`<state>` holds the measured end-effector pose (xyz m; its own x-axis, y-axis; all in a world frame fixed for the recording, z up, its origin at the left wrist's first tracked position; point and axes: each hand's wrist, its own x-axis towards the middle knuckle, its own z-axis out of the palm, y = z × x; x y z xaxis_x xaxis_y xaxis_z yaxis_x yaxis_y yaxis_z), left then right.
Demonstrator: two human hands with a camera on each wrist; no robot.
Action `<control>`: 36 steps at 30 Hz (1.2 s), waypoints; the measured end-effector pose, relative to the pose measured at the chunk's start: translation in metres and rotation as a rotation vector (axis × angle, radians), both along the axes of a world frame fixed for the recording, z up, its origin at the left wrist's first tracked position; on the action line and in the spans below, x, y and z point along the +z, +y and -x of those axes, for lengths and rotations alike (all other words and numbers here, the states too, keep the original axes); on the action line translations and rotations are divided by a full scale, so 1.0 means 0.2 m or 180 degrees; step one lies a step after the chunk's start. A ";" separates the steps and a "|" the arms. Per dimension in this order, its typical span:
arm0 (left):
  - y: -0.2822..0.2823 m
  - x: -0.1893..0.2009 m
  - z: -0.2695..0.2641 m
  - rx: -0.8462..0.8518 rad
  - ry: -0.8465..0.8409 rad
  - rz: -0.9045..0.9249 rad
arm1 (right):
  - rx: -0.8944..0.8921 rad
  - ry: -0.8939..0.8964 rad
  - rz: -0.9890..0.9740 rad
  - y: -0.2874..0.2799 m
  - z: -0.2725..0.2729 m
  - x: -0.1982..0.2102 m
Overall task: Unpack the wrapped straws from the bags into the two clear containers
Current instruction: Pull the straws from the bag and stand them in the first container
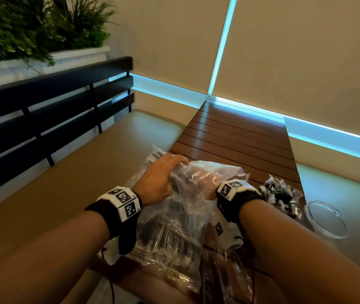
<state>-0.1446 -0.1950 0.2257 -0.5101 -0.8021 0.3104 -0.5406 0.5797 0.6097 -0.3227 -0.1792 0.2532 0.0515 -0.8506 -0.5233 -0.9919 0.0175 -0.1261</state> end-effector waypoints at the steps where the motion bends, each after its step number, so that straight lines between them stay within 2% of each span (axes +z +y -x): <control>1: 0.00 0.01 0.00 0.0004 -0.0056 0.0044 | -0.0111 -0.0207 -0.0055 0.02 -0.02 0.03; 5: -0.02 0.00 -0.03 0.0078 0.0036 0.0153 | -0.0664 -0.1100 0.0177 0.09 -0.07 0.10; 7: -0.03 -0.01 -0.03 0.0101 0.0112 0.0181 | -0.0518 -0.1093 0.0027 0.06 -0.09 0.11; 8: -0.02 -0.01 -0.04 0.0100 0.0132 0.0191 | -0.0478 -0.0875 -0.0074 0.03 -0.14 0.10; 9: -0.02 -0.02 -0.04 0.0076 0.0147 0.0192 | -0.0295 -0.0307 -0.0160 0.01 -0.24 0.08; 10: -0.02 -0.01 -0.04 0.0042 0.0154 0.0177 | -0.0208 0.0542 0.0154 -0.02 -0.32 0.03; 11: -0.01 -0.02 -0.05 0.0016 0.0146 0.0151 | -0.0452 0.0603 -0.0454 0.02 -0.41 0.07; 13: 0.00 -0.02 -0.05 -0.0010 0.0149 0.0093 | -0.0900 0.1639 -0.0288 0.00 -0.66 0.01; 15: 0.01 -0.02 -0.05 -0.0029 0.0244 0.0046 | -0.0805 0.2299 -0.0145 0.00 -0.77 -0.04; 18: 0.01 -0.02 -0.05 -0.0090 0.0263 0.0027 | -0.0818 0.2500 0.0087 0.03 -0.74 -0.05; 19: 0.01 -0.03 -0.06 -0.0104 0.0222 0.0043 | -0.0870 0.2340 -0.0012 0.04 -0.76 -0.01; 21: 0.00 -0.03 -0.07 -0.0122 0.0129 0.0057 | -0.0406 0.2042 -0.0070 0.04 -0.63 0.03; 23: 0.00 -0.03 -0.08 -0.0129 0.0012 0.0055 | 0.0124 0.1579 -0.0048 0.05 -0.42 -0.04; 24: 0.00 -0.02 -0.08 -0.0128 -0.0078 0.0049 | 0.0156 0.1177 0.0435 0.02 -0.36 -0.11; 26: -0.01 -0.01 -0.10 -0.0123 -0.0350 -0.0035 | 0.0157 0.0286 0.0238 0.06 -0.14 -0.08; 29: -0.04 -0.01 -0.11 -0.0021 -0.0788 -0.0094 | 0.0586 0.0363 0.0826 0.08 -0.11 0.02; 31: -0.06 -0.02 -0.10 0.0145 -0.0801 -0.0086 | 0.1198 0.1065 0.1099 0.08 -0.13 0.11; 32: -0.08 -0.03 -0.09 0.0265 -0.0719 -0.0105 | 0.1207 0.1294 0.1039 0.07 -0.12 0.14; 33: -0.09 -0.03 -0.08 0.0413 -0.0647 -0.0137 | 0.1069 0.1294 0.1019 0.06 -0.09 0.19; 36: -0.15 -0.03 -0.03 0.0873 -0.0691 -0.0170 | 0.0436 0.0843 0.0933 0.09 0.03 0.32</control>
<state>-0.1381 -0.2251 0.2199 -0.3229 -0.9307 0.1721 -0.7921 0.3652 0.4890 -0.3296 -0.1606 0.3175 0.0708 -0.9601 -0.2706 -0.9813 -0.1157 0.1536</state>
